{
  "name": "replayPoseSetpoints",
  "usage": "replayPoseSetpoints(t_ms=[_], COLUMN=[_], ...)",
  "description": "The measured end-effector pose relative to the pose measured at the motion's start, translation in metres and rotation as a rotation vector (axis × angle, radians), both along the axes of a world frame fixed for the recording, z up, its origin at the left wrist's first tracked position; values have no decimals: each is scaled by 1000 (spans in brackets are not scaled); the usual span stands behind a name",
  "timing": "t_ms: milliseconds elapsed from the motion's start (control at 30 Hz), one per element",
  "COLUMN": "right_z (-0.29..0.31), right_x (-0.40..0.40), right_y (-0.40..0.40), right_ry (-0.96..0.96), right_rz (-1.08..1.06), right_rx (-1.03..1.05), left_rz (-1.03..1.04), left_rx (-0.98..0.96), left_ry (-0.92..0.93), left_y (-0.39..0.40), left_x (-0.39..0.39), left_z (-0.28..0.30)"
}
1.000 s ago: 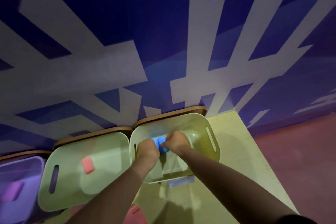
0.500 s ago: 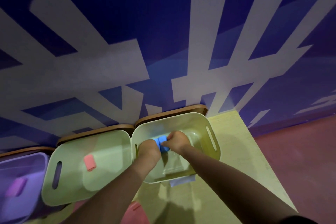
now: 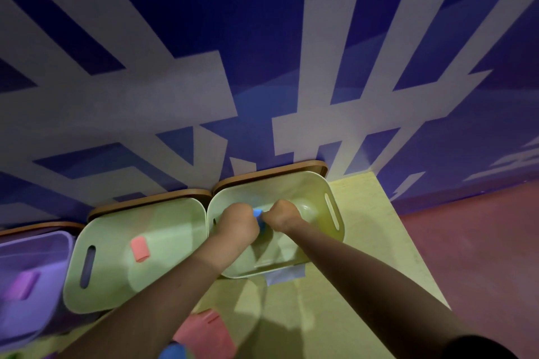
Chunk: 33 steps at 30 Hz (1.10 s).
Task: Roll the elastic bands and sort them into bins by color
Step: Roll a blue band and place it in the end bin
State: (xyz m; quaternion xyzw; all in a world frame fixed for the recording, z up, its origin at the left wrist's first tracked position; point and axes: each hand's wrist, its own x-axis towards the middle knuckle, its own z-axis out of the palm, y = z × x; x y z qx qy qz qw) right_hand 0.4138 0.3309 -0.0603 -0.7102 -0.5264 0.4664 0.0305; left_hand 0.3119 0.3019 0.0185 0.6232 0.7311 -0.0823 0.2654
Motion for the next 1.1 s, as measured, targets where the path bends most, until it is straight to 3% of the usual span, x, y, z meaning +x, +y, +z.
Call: replayPoseSetpoints(t_ms=[100,233,500,833,1100], right_z=[8,27,72,154,150], right_x=[6,12,8,-24,-64], right_y=[-2,-10,-41,-132,-234], right_ry=[-1,6,269,584,656], right_rz=[-10,-41,-185,-280,28], right_rx=[-19,-11,227,491,492], left_rz=[-4,177,505,468,515], left_rx=[92,195,121,279,294], left_ry=[-128,-421,-723,-874,-894], left_y=[-4,-5,-33,-116,-216], left_x=[-17,-35,-56,-111,-170], left_z=[13,32,67,101,79])
